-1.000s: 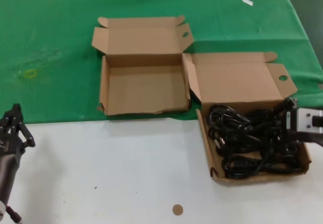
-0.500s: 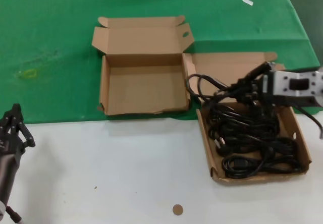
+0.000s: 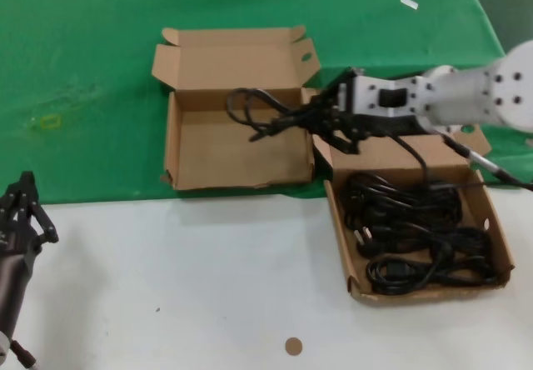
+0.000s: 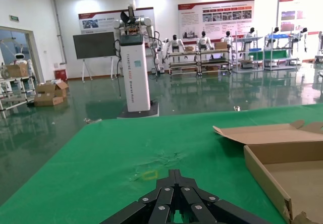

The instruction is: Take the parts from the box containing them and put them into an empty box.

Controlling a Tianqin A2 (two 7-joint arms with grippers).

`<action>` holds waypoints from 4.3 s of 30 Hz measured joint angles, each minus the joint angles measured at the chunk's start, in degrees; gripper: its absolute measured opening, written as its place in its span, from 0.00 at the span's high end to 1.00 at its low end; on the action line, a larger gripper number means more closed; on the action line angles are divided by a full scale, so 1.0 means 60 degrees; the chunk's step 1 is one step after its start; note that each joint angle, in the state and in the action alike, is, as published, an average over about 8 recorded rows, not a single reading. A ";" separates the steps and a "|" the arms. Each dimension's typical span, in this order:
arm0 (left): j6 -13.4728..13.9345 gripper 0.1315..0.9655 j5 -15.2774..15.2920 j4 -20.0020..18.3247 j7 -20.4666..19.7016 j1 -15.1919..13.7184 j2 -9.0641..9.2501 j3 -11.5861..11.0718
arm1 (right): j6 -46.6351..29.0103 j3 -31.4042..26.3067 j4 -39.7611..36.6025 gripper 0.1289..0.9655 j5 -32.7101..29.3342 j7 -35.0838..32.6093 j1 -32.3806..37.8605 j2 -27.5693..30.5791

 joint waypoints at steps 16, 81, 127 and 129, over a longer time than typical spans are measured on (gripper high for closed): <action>0.0000 0.99 0.0000 0.0000 0.0000 0.0000 0.0000 0.0000 | 0.0887 -0.0614 -0.3871 0.88 0.0278 -0.1619 0.1604 -0.2581; 0.0000 0.37 -0.0001 0.0000 0.0005 0.0000 0.0000 0.0000 | 0.5382 0.2171 -0.1508 0.02 0.3801 -0.2030 -0.3314 -0.2776; 0.0000 0.00 -0.0003 0.0000 0.0002 0.0000 0.0000 0.0000 | 0.8672 0.4555 0.2925 0.00 0.6383 -0.1100 -0.8493 -0.2185; 0.0000 0.00 -0.0003 0.0000 0.0002 0.0000 0.0000 0.0000 | 0.8672 0.4555 0.2925 0.00 0.6383 -0.1100 -0.8493 -0.2185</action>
